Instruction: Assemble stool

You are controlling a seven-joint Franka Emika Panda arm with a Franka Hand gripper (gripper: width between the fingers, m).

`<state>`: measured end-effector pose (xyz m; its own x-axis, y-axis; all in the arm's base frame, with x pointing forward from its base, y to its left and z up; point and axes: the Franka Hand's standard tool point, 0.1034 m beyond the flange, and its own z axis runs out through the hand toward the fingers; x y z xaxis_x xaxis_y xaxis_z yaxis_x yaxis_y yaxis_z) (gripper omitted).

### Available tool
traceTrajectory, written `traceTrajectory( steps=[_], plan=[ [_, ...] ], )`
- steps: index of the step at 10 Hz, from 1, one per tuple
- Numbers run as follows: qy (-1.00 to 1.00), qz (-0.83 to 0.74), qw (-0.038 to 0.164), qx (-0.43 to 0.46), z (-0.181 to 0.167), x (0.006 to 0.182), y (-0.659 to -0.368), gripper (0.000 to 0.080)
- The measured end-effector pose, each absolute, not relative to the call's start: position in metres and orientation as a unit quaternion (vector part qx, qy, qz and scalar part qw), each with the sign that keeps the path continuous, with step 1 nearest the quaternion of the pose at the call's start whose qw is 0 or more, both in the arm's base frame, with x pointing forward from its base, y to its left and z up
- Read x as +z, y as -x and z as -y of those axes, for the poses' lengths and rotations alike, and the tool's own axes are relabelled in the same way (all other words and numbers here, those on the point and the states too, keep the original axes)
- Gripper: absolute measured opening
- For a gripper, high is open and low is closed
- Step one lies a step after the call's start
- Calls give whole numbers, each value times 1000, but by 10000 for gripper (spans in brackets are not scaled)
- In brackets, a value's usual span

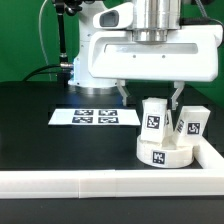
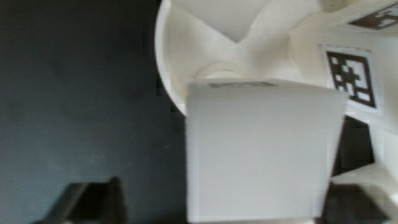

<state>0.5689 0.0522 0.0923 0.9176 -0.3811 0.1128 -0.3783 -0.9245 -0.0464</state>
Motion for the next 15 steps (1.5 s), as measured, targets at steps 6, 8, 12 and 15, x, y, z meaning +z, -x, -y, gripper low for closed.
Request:
traceTrajectory(
  steps=[6,8,12,15],
  plan=[
    [973,-224,14,-59,-52,92,-569,333],
    [951,-302,20,-58,-52,92,-569,333],
    [833,-547,59,-50,-44,92,-567,333],
    [764,-640,64,-43,-50,92,-568,333]
  ],
)
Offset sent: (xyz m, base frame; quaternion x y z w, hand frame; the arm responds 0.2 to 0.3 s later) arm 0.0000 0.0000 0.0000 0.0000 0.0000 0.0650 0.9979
